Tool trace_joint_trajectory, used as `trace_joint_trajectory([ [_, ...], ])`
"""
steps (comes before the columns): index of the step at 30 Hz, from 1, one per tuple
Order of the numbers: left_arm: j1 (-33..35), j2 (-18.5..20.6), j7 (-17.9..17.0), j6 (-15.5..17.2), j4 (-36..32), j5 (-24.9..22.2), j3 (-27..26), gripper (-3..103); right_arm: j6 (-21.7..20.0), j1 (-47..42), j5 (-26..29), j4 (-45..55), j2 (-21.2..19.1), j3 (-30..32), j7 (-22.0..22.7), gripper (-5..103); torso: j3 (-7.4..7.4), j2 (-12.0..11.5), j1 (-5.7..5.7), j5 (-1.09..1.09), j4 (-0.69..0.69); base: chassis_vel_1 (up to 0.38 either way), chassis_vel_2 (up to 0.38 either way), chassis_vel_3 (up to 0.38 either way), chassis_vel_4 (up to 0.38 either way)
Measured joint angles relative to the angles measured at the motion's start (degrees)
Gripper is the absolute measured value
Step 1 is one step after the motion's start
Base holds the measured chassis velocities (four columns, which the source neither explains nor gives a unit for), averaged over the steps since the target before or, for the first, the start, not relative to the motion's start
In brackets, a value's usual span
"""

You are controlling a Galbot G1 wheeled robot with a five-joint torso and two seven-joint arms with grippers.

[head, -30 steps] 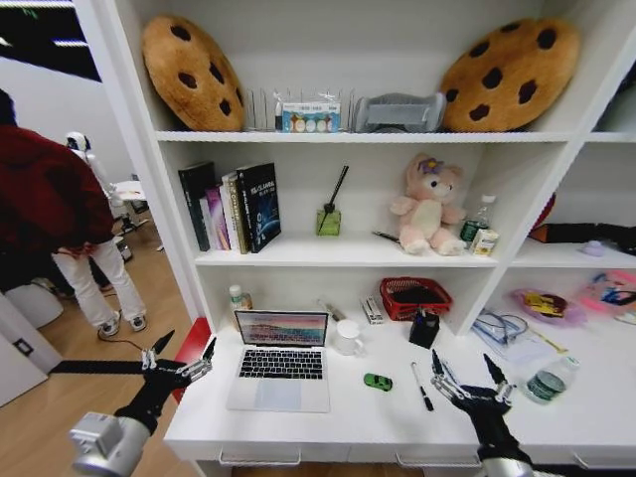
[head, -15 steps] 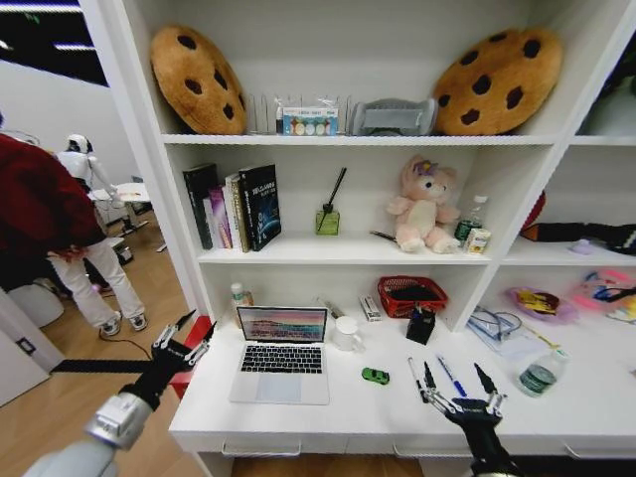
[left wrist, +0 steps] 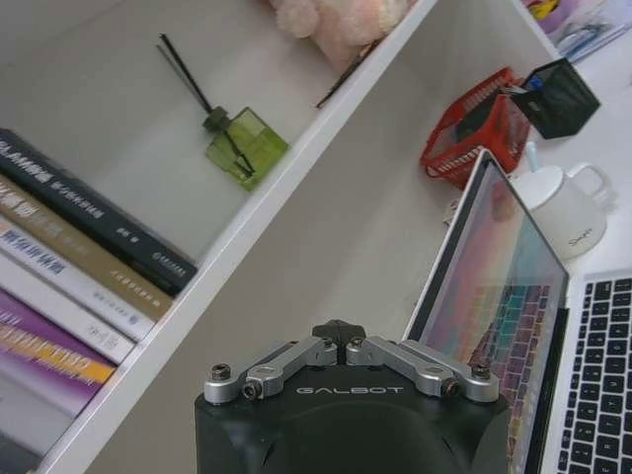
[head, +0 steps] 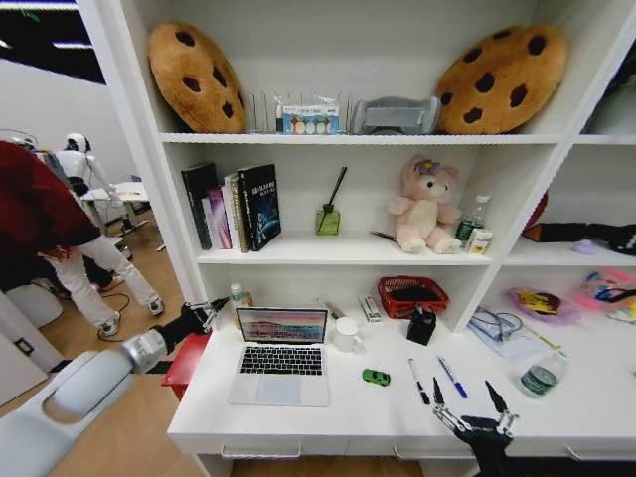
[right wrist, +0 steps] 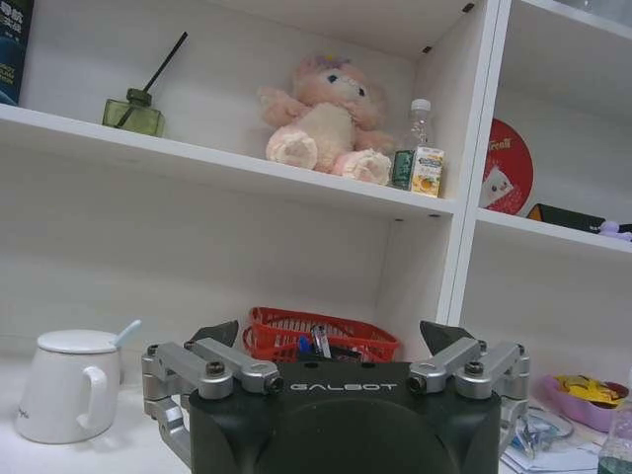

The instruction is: Organize the objects on the table.

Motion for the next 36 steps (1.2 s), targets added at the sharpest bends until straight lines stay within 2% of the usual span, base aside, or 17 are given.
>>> trace_joint_trajectory([
  [2,-5.02,1.12,2.04,-0.74,1.45,0.22,5.46,0,0.1,0.19,0.1,-0.23,0.23,0.04,-0.01,100,0.0,0.0,0.0,-0.01,0.0,0.0,0.0,0.0,0.0],
  [7,-9.07,2.88,5.94,-2.47,2.61,1.19,9.56,0,0.12,0.49,0.25,-0.35,0.55,0.23,-0.02,100,-0.01,0.0,-0.01,-0.02,0.03,0.0,0.0,0.0,0.0],
  [9,-14.14,4.52,9.29,-4.38,4.11,2.08,13.79,0,0.5,0.47,0.17,-0.75,0.95,0.17,-0.17,100,-0.01,0.0,-0.01,-0.01,0.04,0.0,0.0,0.0,0.0],
  [12,-17.04,4.93,10.5,-4.84,4.8,2.19,15.96,0,0.85,0.46,0.02,-0.96,1.34,0.04,-0.32,100,-0.01,0.0,-0.01,-0.01,0.03,0.0,0.0,0.0,0.0],
  [14,-23.74,5.0,11.68,-5.08,6.33,1.95,21.53,0,1.73,0.31,-0.3,-1.4,2.39,-0.12,-0.48,100,-0.01,0.0,-0.01,-0.02,0.02,0.0,0.0,0.0,0.0],
  [15,-23.74,5.0,11.68,-5.08,6.33,1.95,21.53,0,1.73,0.31,-0.3,-1.4,2.39,-0.12,-0.48,100,-0.01,0.0,-0.01,-0.02,0.02,0.0,0.0,0.0,0.0],
  [16,-27.93,4.31,12.1,-5.09,7.34,1.81,24.73,0,2.35,0.14,-0.4,-1.72,2.99,-0.14,-0.56,100,-0.01,0.0,-0.01,-0.01,0.0,0.0,0.0,0.0,0.0],
  [17,-27.93,4.31,12.1,-5.09,7.34,1.81,24.73,0,2.35,0.14,-0.4,-1.72,2.99,-0.14,-0.56,100,-0.01,0.0,-0.01,-0.01,0.0,0.0,0.0,0.0,0.0],
  [19,-35.45,2.37,12.94,-5.03,9.45,2.01,31.32,0,3.28,-0.25,-0.39,-2.29,3.43,0.19,-0.6,100,-0.01,0.0,-0.01,-0.02,0.01,0.0,0.0,0.0,0.0],
  [20,-35.45,2.37,12.94,-5.03,9.45,2.01,31.32,0,3.28,-0.25,-0.39,-2.29,3.43,0.19,-0.6,100,-0.01,0.0,-0.01,-0.02,0.01,0.0,0.0,0.0,0.0],
  [22,-41.05,0.87,13.83,-5.1,11.16,2.42,37.07,0,3.57,-0.44,-0.07,-2.6,3.46,0.65,-0.6,100,-0.01,0.0,-0.01,-0.01,0.0,0.0,0.0,0.0,0.0],
  [24,-46.5,-0.96,16.1,-6.68,14.15,3.4,43.41,0,3.63,-0.34,0.4,-3.06,3.25,0.93,-0.6,100,0.0,0.0,-0.01,-0.01,0.0,0.0,0.0,0.0,0.0],
  [25,-46.5,-0.96,16.1,-6.68,14.15,3.4,43.41,0,3.63,-0.34,0.4,-3.06,3.25,0.93,-0.6,100,0.0,0.0,-0.01,-0.01,0.0,0.0,0.0,0.0,0.0],
  [29,-54.86,-3.72,20.46,-9.4,19.42,5.43,51.29,0,3.63,0.31,0.8,-3.97,3.04,1.18,-0.55,100,-0.01,0.0,-0.01,-0.01,0.02,0.0,0.0,0.0,0.0],
  [30,-54.86,-3.72,20.46,-9.4,19.42,5.43,51.29,0,3.63,0.31,0.8,-3.97,3.04,1.18,-0.55,100,-0.01,0.0,-0.01,-0.01,0.02,0.0,0.0,0.0,0.0],
  [34,-58.79,-5.54,24.48,-11.2,22.87,6.68,54.31,0,3.6,0.54,0.79,-4.54,3.24,1.12,-0.53,100,-0.01,0.01,-0.01,0.0,0.01,0.0,0.0,0.0,0.0],
  [36,-60.91,-6.34,27.94,-12.91,24.62,7.89,55.47,0,3.5,0.68,0.8,-4.65,3.24,1.13,-0.49,100,-0.01,0.01,0.0,-0.01,0.01,0.0,0.0,0.0,0.0],
])
